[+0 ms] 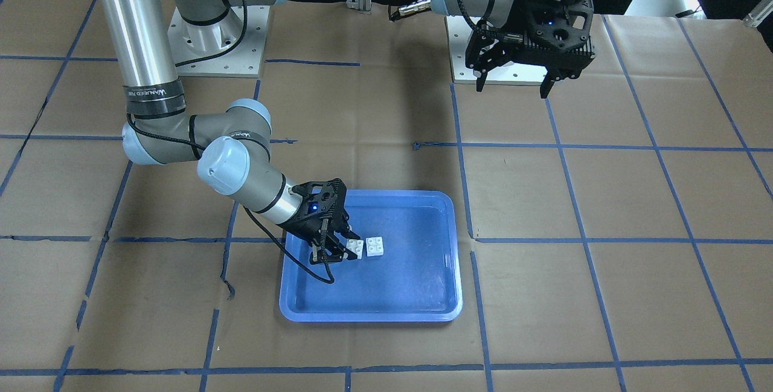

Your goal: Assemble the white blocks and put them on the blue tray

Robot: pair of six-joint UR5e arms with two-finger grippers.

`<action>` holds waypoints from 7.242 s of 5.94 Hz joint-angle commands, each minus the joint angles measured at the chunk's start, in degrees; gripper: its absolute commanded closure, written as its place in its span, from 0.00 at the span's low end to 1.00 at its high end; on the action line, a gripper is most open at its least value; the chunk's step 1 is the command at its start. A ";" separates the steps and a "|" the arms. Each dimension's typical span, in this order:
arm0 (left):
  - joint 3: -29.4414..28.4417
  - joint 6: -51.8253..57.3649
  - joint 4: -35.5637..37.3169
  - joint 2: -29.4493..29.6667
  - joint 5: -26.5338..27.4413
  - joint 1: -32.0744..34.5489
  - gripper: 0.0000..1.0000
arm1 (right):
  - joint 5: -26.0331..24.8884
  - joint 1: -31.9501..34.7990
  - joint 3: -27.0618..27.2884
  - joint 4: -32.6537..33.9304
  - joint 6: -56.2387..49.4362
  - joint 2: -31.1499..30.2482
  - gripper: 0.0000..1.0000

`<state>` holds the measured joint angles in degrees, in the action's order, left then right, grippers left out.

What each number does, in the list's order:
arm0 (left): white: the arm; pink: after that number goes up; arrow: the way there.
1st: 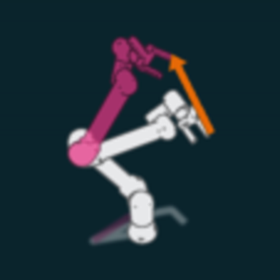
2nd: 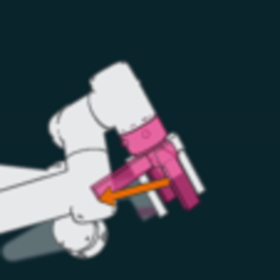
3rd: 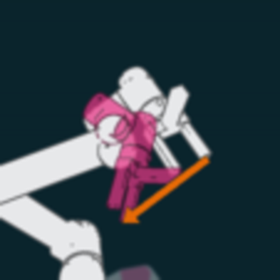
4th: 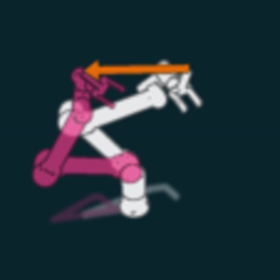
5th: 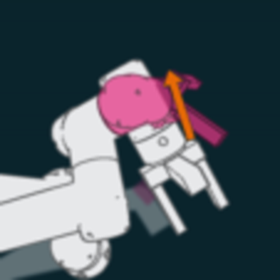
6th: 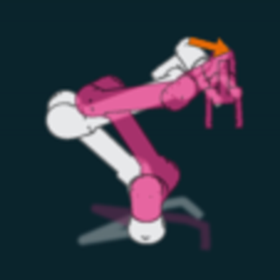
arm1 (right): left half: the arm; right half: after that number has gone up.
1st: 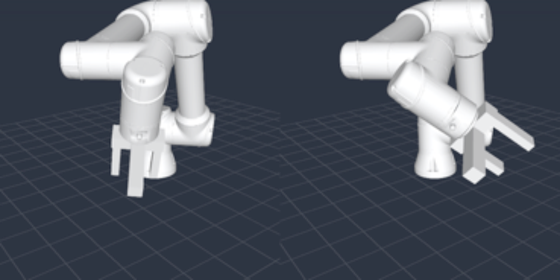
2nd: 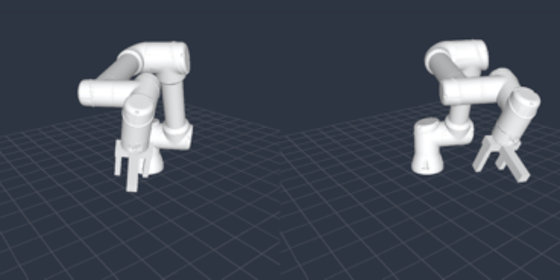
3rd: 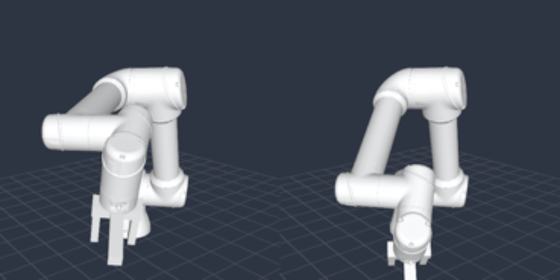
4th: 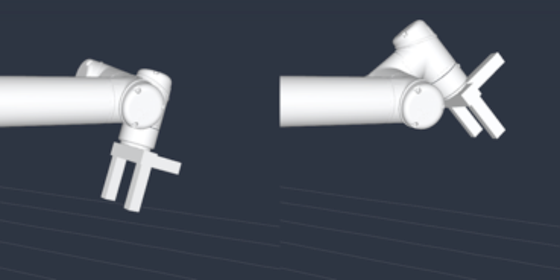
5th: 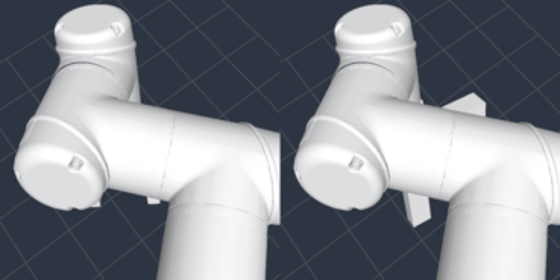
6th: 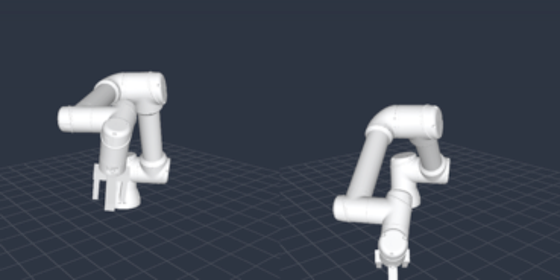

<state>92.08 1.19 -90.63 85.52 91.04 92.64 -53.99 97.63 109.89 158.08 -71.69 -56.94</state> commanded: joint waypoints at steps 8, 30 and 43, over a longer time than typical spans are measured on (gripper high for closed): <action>-0.05 -3.21 0.28 -0.97 -0.16 -0.18 0.01 | 0.12 1.08 0.24 -0.14 0.15 0.34 0.66; 0.30 -2.68 0.19 -1.50 -0.08 -0.18 0.01 | -24.15 -1.11 -12.98 -34.41 29.45 -13.71 0.00; 0.74 -2.51 0.19 -2.02 0.01 -0.18 0.01 | -34.51 -8.15 -29.21 -81.52 76.00 -27.17 0.00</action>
<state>92.81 -1.32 -90.44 83.44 91.05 92.46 -88.49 89.47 80.50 76.48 4.30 -84.02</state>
